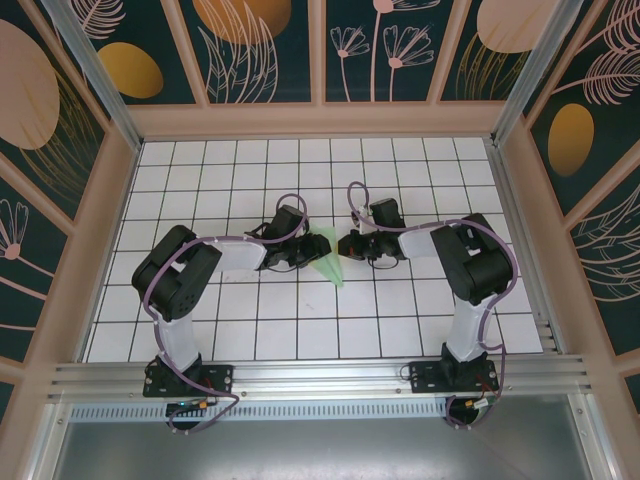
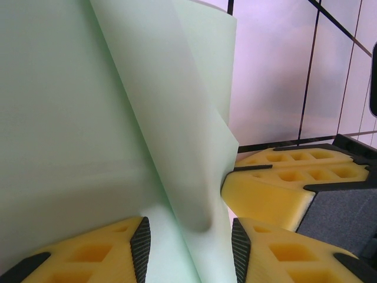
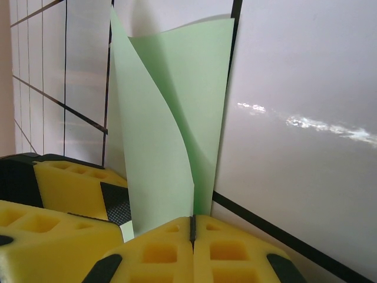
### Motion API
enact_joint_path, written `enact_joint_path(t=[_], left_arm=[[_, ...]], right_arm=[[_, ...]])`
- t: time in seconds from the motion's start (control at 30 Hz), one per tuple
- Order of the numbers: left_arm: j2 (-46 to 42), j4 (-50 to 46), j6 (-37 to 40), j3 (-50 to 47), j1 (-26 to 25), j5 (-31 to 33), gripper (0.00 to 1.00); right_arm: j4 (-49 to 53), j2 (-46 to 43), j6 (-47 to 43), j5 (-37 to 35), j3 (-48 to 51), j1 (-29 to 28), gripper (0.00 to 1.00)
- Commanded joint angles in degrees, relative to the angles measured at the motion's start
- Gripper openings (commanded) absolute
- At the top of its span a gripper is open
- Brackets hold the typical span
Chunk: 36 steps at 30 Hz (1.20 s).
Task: Fold a paper plane with a square sheet of paper (fold left side to right side)
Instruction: Fourth fold the wing at the center of the table.
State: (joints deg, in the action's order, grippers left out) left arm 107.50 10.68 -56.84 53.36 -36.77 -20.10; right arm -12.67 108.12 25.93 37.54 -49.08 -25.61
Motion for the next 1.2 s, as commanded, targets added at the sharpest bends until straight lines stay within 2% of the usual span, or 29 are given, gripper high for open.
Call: enact_joint_path(t=[0.0, 0.3, 0.87, 1.17], left_arm=[[2.4, -3.1, 0.9, -0.3, -0.4, 1.8, 0.44], [2.5, -3.0, 0.8, -0.5, -0.5, 1.9, 0.44], [2.3, -2.9, 0.9, -0.5, -0.5, 1.8, 0.44], [-0.9, -3.4, 1.4, 1.2, -0.5, 0.7, 0.45]], right_arm=[[1.5, -1.8, 0.6, -0.3, 0.9, -0.8, 0.03], [2.3, -3.9, 1.4, -1.1, 1.1, -1.3, 0.04], [3.8, -0.1, 0.7, -2.8, -0.3, -1.3, 0.04], [6.7, 2.3, 0.0, -3.9, -0.5, -1.6, 0.04]])
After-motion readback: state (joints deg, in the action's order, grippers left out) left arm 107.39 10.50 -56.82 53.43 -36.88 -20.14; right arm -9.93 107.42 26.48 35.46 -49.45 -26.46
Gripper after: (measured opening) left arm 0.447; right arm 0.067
